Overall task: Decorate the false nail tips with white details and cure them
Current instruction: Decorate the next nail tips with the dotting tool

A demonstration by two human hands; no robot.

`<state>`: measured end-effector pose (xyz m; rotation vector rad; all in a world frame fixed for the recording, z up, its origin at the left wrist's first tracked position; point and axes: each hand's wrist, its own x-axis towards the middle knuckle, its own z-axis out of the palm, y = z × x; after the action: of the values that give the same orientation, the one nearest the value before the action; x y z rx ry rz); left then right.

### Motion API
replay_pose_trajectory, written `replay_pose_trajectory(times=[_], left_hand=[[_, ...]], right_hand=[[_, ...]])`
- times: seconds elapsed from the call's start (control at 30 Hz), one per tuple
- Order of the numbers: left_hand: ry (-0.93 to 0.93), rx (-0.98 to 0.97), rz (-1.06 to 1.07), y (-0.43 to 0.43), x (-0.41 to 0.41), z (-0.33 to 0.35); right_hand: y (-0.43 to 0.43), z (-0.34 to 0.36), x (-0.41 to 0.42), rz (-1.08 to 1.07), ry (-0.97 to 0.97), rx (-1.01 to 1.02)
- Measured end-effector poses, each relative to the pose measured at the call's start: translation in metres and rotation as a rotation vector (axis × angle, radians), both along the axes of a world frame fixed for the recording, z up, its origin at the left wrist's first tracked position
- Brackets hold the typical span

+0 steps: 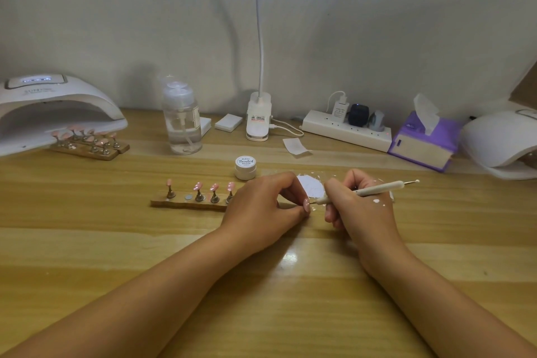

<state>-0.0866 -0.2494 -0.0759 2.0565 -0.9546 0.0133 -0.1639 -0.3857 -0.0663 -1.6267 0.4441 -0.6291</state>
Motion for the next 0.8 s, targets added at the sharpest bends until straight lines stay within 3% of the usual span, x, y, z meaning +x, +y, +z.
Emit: replay_pose_trajectory(times=[0.8], left_hand=[[0.01,0.018,0.009,-0.0002,0.0001,0.0001]], right_hand=[[-0.0013,-0.0017,0.0023,0.001,-0.007,-0.026]])
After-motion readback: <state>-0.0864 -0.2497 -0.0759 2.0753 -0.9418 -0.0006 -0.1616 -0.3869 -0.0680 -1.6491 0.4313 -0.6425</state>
